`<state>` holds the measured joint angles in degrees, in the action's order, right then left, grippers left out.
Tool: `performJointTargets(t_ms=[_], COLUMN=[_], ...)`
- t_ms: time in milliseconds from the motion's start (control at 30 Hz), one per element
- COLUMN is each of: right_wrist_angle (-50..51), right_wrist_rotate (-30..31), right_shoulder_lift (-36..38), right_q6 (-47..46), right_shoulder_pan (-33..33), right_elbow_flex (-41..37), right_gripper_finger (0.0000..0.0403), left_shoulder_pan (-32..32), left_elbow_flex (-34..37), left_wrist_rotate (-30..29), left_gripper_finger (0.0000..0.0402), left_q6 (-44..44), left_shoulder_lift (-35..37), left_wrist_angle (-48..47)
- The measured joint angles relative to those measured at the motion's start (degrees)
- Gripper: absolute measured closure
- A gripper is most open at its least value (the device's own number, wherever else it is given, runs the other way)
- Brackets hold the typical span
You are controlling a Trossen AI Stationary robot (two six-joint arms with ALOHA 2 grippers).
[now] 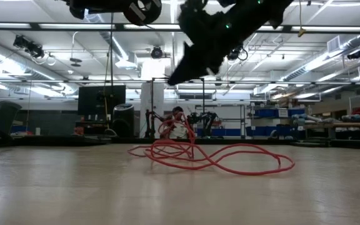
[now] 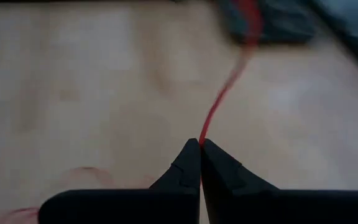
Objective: Coil cords
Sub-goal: Uncoil the red wire from the spool
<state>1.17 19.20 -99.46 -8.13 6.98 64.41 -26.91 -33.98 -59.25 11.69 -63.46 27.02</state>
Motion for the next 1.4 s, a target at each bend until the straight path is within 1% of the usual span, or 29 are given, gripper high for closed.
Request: performJointTargets(t_ms=[100,233,333,433,500,533,600,733,800,900,1033,1100,1233,1333,1400], right_wrist_angle=[7.8,10.2,7.9,4.1,0.4,-2.2,-6.5,-13.9,-16.3,-16.1,-15.9,-15.3,-14.7,-10.2,-4.0], right_wrist_rotate=[7.4,15.6,20.2,22.2,22.5,21.8,17.4,2.7,-5.9,-15.4,-22.9,-24.6,-24.6,-21.3,-18.0], right_shoulder_lift=[4.5,10.2,14.2,16.8,18.1,18.4,18.5,18.1,17.4,16.2,13.2,10.8,5.4,2.9,2.8], right_q6=[-4.0,-3.6,0.1,5.8,11.2,13.9,18.8,24.3,24.7,23.6,19.6,17.8,13.8,9.4,5.7], right_shoulder_pan=[-0.6,1.1,3.9,7.7,10.3,11.6,13.9,16.2,16.1,15.3,13.2,11.9,8.8,6.0,4.1], right_elbow_flex=[0.0,0.0,0.1,0.1,0.1,0.1,0.1,0.1,0.1,0.0,0.1,0.1,0.1,0.1,0.1], right_gripper_finger=[0.0403,0.0403,0.0403,0.0403,0.0403,0.0403,0.0403,0.0403,0.0403,0.0403,0.0403,0.0402,0.0402,0.0402,0.0402], left_shoulder_pan=[-0.6,-0.8,-0.7,-0.5,-0.2,-0.1,0.0,0.4,0.4,0.4,0.4,0.4,0.4,0.4,0.2], left_elbow_flex=[0.0,0.0,0.0,0.0,0.0,0.0,0.0,0.0,0.0,0.0,0.0,0.0,0.0,0.0,0.0], left_wrist_rotate=[0.1,0.2,0.1,-0.2,-0.9,-1.5,-2.8,-4.8,-6.1,-7.6,-9.8,-10.1,-10.1,-10.1,-10.1], left_gripper_finger=[0.0401,0.0401,0.0401,0.0401,0.0401,0.0401,0.0401,0.0401,0.0401,0.0401,0.0401,0.0402,0.0402,0.0402,0.0402], left_q6=[2.4,3.2,2.8,1.7,1.3,1.0,0.1,-0.2,-0.3,-0.4,-0.4,-0.4,-0.5,-0.7,-1.4], left_shoulder_lift=[0.0,0.0,0.0,0.0,0.0,0.0,0.0,0.0,0.0,0.0,0.0,0.0,0.0,0.0,0.0], left_wrist_angle=[-2.4,-9.7,-15.2,-18.6,-19.2,-19.3,-19.2,-18.8,-17.0,-13.2,-7.0,-4.0,2.8,6.6,8.0])
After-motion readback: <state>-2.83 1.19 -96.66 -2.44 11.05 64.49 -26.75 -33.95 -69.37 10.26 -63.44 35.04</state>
